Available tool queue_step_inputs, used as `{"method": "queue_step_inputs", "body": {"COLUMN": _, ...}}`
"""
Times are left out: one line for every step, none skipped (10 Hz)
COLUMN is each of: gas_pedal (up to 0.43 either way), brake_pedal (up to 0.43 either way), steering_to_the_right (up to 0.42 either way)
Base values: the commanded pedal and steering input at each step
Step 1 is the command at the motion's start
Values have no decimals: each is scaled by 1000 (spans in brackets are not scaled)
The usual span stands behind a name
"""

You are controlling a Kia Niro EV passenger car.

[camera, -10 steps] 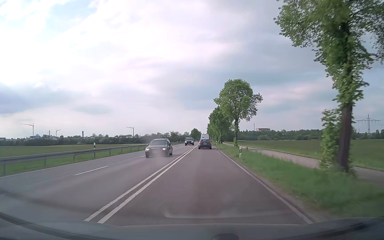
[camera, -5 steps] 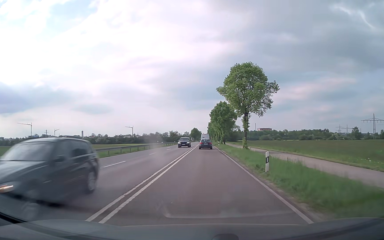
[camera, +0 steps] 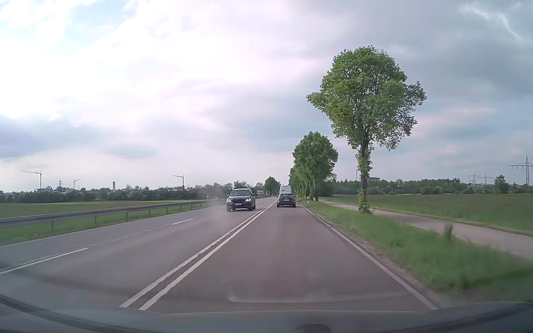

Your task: Follow the waypoints while adhering to traffic rules and regulations

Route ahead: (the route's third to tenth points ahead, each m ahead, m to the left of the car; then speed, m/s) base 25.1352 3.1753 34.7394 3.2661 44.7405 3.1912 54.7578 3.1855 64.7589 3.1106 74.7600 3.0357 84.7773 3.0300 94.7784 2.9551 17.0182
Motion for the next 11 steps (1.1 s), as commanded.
{"method": "queue_step_inputs", "body": {"gas_pedal": 157, "brake_pedal": 0, "steering_to_the_right": -2}}
{"method": "queue_step_inputs", "body": {"gas_pedal": 169, "brake_pedal": 0, "steering_to_the_right": -1}}
{"method": "queue_step_inputs", "body": {"gas_pedal": 169, "brake_pedal": 0, "steering_to_the_right": -1}}
{"method": "queue_step_inputs", "body": {"gas_pedal": 169, "brake_pedal": 0, "steering_to_the_right": -1}}
{"method": "queue_step_inputs", "body": {"gas_pedal": 169, "brake_pedal": 0, "steering_to_the_right": -1}}
{"method": "queue_step_inputs", "body": {"gas_pedal": 169, "brake_pedal": 0, "steering_to_the_right": -1}}
{"method": "queue_step_inputs", "body": {"gas_pedal": 157, "brake_pedal": 0, "steering_to_the_right": -1}}
{"method": "queue_step_inputs", "body": {"gas_pedal": 150, "brake_pedal": 0, "steering_to_the_right": -1}}
{"method": "queue_step_inputs", "body": {"gas_pedal": 138, "brake_pedal": 0, "steering_to_the_right": -1}}
{"method": "queue_step_inputs", "body": {"gas_pedal": 138, "brake_pedal": 0, "steering_to_the_right": -1}}
{"method": "queue_step_inputs", "body": {"gas_pedal": 138, "brake_pedal": 0, "steering_to_the_right": -1}}
